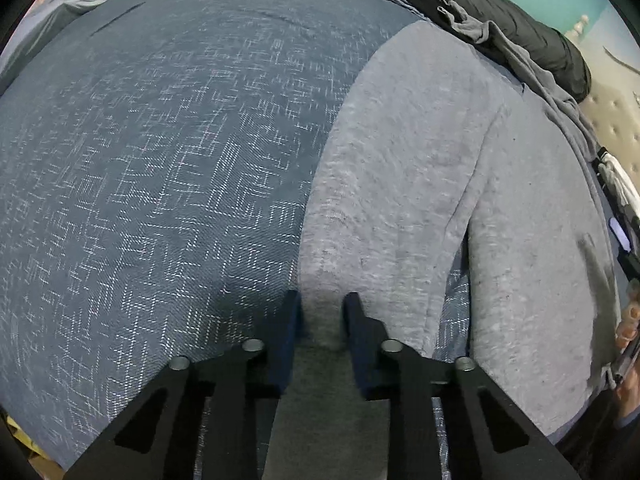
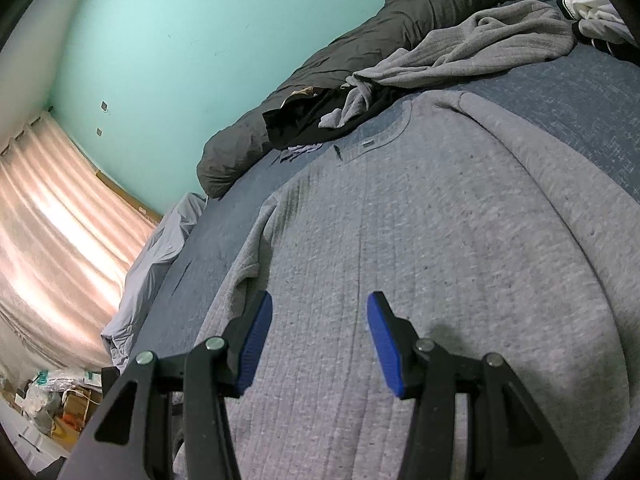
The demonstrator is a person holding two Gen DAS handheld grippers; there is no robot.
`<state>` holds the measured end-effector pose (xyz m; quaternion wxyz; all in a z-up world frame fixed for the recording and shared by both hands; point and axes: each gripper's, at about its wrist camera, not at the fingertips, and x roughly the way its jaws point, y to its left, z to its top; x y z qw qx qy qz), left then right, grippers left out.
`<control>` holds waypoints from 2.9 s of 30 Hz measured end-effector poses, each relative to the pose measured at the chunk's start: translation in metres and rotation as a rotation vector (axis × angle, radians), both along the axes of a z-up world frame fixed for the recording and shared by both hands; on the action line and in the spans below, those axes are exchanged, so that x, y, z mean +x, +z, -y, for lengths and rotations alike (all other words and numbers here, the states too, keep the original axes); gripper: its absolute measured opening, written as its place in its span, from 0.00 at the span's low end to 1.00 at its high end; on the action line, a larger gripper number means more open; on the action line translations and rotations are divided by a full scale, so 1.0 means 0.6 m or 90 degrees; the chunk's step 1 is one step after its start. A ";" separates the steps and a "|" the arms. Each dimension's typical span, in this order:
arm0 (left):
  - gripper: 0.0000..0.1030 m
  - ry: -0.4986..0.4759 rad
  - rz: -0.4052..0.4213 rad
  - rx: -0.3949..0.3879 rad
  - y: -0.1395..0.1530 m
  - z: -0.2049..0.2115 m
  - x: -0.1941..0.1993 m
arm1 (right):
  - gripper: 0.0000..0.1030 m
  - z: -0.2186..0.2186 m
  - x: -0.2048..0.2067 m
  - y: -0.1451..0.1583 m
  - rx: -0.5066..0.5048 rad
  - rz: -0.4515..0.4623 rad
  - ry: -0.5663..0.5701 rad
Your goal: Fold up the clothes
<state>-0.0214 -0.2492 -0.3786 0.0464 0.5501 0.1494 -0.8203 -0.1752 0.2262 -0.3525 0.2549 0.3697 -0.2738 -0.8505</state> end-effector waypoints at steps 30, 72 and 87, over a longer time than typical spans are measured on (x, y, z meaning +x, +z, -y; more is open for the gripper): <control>0.13 0.152 -0.004 -0.286 0.159 0.307 -0.127 | 0.49 0.032 -0.011 -0.008 0.029 0.007 0.032; 0.52 -0.080 -0.126 -0.049 0.239 -0.091 0.071 | 0.58 -0.257 0.199 0.016 0.328 0.160 0.054; 0.54 -0.072 -0.126 -0.043 0.243 -0.090 0.100 | 0.26 -0.188 0.207 -0.054 0.521 0.162 0.122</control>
